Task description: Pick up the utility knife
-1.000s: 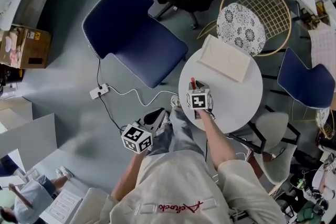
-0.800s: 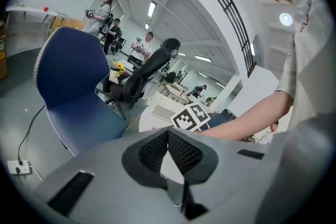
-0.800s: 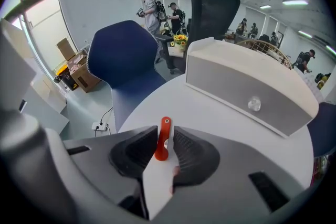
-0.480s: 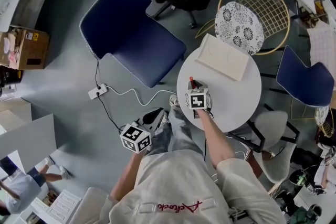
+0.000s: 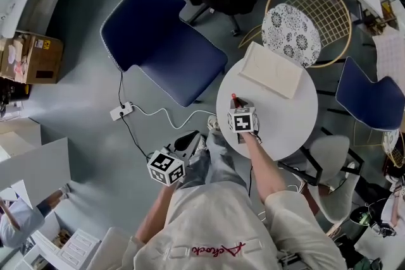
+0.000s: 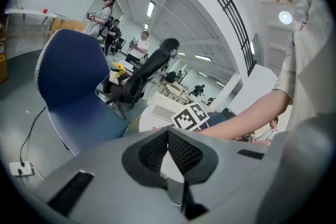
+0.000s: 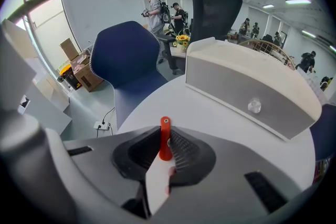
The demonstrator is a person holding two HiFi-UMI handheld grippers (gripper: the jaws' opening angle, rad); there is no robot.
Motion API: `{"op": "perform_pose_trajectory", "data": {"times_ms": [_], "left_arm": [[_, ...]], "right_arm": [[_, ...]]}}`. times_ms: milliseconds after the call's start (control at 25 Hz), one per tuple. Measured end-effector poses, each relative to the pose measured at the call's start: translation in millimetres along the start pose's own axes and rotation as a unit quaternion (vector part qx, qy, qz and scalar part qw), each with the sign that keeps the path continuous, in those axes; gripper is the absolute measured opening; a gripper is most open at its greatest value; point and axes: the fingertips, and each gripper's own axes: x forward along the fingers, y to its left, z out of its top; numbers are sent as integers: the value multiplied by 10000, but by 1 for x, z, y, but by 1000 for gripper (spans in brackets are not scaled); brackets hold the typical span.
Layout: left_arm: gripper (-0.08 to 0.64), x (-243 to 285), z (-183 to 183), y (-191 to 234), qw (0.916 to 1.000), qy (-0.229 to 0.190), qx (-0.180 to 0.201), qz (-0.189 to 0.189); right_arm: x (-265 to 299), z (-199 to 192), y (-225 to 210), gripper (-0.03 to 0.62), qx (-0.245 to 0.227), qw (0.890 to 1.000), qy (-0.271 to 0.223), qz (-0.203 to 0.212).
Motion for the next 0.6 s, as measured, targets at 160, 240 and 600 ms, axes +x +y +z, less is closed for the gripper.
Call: {"op": "perform_pose_trajectory", "data": {"times_ms": [160,240,600], "left_arm": [[12,-9,3,2,9999,-67,101,54],[14,-12,3,2,9999,-95,115,57],[14,-5,28,-15,9982,-388,393,-218]], "right_arm": [[-8,3,4,63,-80,9997,-211,36],[-16,5,7,64,-25,9995,-311,84],[-74,41,20,64,-59,9943,-1065,88]]}}
